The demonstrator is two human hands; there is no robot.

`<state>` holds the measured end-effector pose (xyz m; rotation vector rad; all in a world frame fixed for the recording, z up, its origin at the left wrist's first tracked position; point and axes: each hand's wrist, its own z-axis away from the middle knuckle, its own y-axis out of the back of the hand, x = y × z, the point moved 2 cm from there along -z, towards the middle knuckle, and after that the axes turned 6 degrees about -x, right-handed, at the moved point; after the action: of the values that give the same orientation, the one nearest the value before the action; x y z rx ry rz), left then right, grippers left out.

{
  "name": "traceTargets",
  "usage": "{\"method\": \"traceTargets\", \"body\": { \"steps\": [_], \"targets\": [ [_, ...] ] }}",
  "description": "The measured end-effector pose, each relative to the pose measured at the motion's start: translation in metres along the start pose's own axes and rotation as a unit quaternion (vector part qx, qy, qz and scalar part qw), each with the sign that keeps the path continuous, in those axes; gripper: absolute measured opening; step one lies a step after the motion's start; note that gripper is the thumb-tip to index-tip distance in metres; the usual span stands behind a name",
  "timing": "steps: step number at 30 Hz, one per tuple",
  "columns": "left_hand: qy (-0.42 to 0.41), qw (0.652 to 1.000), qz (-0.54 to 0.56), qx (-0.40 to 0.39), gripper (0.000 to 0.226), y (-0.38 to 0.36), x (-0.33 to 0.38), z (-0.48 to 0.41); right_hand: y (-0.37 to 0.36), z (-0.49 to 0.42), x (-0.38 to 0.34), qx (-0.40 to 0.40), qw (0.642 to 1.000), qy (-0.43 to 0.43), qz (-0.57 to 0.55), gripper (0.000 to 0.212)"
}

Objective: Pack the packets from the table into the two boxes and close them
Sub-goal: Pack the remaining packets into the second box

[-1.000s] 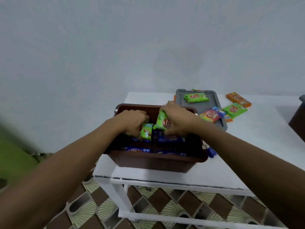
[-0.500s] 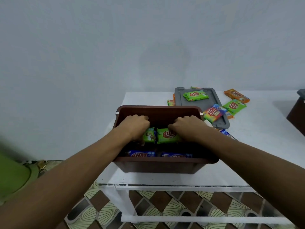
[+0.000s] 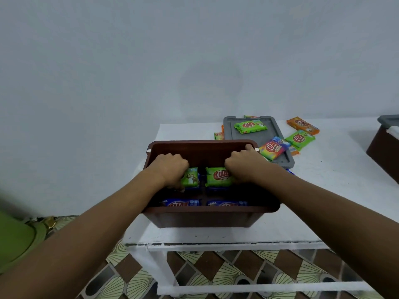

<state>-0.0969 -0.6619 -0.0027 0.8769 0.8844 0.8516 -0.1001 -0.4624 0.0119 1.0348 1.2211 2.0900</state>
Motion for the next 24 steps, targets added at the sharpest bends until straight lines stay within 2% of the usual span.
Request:
{"method": "traceTargets", "body": {
  "steps": [2, 4, 8, 10, 12, 14, 18, 21, 24],
  "targets": [
    [-0.013, 0.999, -0.029, -0.006, 0.059, 0.002, 0.002, -0.001, -0.003, 0.003, 0.005, 0.014, 0.999, 0.013, -0.026, 0.033],
    [-0.02, 0.998, -0.058, -0.011, 0.051, 0.006, 0.003, -0.001, -0.008, 0.006, 0.01, 0.09, 0.993, 0.031, -0.076, 0.032],
    [-0.02, 0.998, -0.059, 0.005, 0.022, 0.024, 0.009, -0.003, -0.019, 0.022, 0.036, 0.276, 0.93, 0.036, -0.242, 0.027],
    [-0.028, 0.998, -0.031, 0.048, 0.01, 0.039, 0.014, -0.007, -0.031, 0.033, 0.057, 0.342, 0.897, 0.018, -0.28, 0.031],
    [-0.037, 0.993, 0.011, 0.109, 0.008, 0.056, 0.026, -0.015, -0.051, 0.044, 0.081, 0.37, 0.887, -0.003, -0.276, 0.029],
    [-0.055, 0.982, 0.057, 0.173, 0.009, 0.074, 0.042, -0.023, -0.077, 0.053, 0.103, 0.35, 0.894, -0.028, -0.277, 0.023],
    [-0.085, 0.95, 0.126, 0.274, 0.018, 0.107, 0.089, -0.044, -0.134, 0.073, 0.154, 0.257, 0.917, -0.101, -0.288, 0.017],
    [-0.096, 0.95, 0.142, 0.261, 0.024, 0.124, 0.123, -0.072, -0.168, 0.078, 0.194, 0.156, 0.928, -0.17, -0.293, 0.027],
    [-0.09, 0.96, 0.137, 0.226, 0.027, 0.135, 0.148, -0.104, -0.193, 0.071, 0.223, 0.08, 0.932, -0.193, -0.297, 0.043]
  ]
}}
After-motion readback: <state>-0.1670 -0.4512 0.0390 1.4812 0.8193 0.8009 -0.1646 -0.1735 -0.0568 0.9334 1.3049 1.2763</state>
